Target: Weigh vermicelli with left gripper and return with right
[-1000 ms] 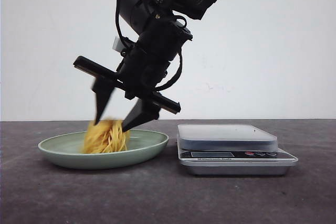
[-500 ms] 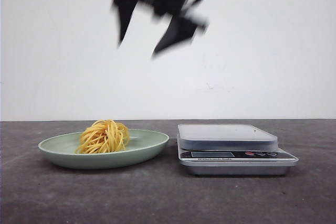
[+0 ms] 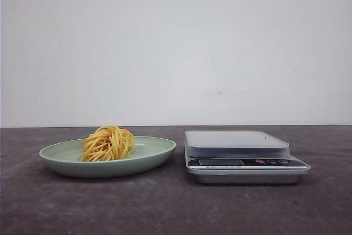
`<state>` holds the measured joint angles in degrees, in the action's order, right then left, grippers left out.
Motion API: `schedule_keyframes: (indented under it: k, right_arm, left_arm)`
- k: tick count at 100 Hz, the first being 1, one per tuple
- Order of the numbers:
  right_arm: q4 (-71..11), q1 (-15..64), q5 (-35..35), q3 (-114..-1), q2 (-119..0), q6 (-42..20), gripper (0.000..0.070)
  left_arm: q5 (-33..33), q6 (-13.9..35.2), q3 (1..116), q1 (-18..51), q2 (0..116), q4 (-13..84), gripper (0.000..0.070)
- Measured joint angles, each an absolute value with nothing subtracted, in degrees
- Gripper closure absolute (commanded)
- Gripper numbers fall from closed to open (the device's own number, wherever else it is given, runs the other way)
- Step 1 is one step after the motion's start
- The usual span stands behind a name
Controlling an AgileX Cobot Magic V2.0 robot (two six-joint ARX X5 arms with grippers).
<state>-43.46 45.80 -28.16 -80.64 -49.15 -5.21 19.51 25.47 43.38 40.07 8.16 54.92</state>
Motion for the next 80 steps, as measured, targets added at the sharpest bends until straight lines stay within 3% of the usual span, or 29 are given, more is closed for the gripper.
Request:
schedule_keyframes:
  k: [11,25,56,75,80]
  right_arm:
    - [-53.5,46.4,-34.7,-80.6,-42.4,-5.2,0.0265]
    - [-59.9,46.6,-36.1,-79.0,-35.0,-6.5,0.0265]
    - [-58.7,46.8,-29.6,-63.4,-17.7,-10.0,0.0264]
    - [-49.7,46.5,-23.5,-51.4,-10.7,-10.9,0.0267]
    - [-47.4,46.5,-22.9,-49.0,-10.3,-11.0,0.0298]
  left_arm:
    - [19.5,25.5,43.4,40.1,8.2,54.1,0.0393]
    - [19.5,25.5,43.4,40.1,8.2,51.9,0.0393]
    - [19.5,25.4,43.4,40.1,8.2,48.6,0.0392]
    - [19.5,25.1,43.4,40.1,8.2,48.6,0.0393]
    - [19.6,25.1,43.4,40.1,8.2,48.6,0.0397]
